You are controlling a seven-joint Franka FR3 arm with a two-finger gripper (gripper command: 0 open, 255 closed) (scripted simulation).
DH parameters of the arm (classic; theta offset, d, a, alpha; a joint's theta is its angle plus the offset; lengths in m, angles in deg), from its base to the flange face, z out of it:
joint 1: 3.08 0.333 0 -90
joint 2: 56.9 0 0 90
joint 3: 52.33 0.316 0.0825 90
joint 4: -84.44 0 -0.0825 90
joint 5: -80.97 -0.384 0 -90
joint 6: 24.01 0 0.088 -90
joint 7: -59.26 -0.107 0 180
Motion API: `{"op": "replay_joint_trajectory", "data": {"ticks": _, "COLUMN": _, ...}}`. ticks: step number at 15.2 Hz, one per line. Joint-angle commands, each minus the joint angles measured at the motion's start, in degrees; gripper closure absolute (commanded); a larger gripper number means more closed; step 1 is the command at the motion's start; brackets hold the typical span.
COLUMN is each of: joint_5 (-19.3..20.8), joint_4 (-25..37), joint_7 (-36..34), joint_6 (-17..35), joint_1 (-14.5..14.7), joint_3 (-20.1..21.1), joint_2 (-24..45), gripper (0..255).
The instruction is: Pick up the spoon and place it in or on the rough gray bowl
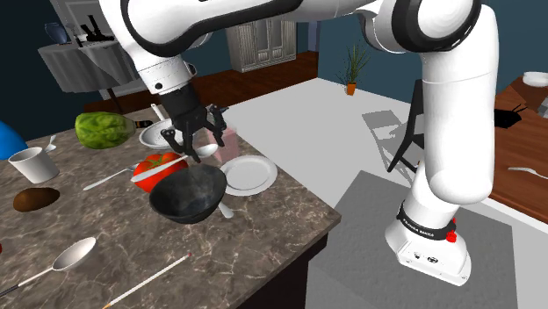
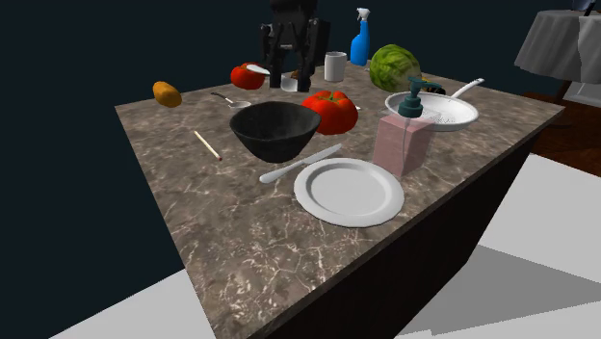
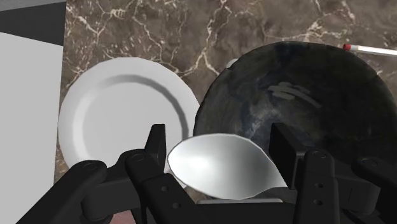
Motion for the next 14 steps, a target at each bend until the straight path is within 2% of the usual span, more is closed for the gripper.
{"op": "replay_joint_trajectory", "data": {"ticks": 1, "joint_5": 0.1, "joint_4": -1.0, "joint_7": -0.1, "joint_6": 1.3, "joint_1": 0.0, "joint_3": 0.0, "joint_2": 0.3, "gripper": 255}}
{"op": "replay_joint_trajectory", "data": {"ticks": 12, "joint_5": 0.6, "joint_4": -9.0, "joint_7": -0.1, "joint_6": 9.9, "joint_1": -0.5, "joint_3": -0.4, "joint_2": 1.0, "gripper": 255}}
{"op": "replay_joint_trajectory", "data": {"ticks": 14, "joint_5": 0.6, "joint_4": -9.0, "joint_7": -0.1, "joint_6": 9.9, "joint_1": -0.5, "joint_3": -0.4, "joint_2": 1.0, "gripper": 255}}
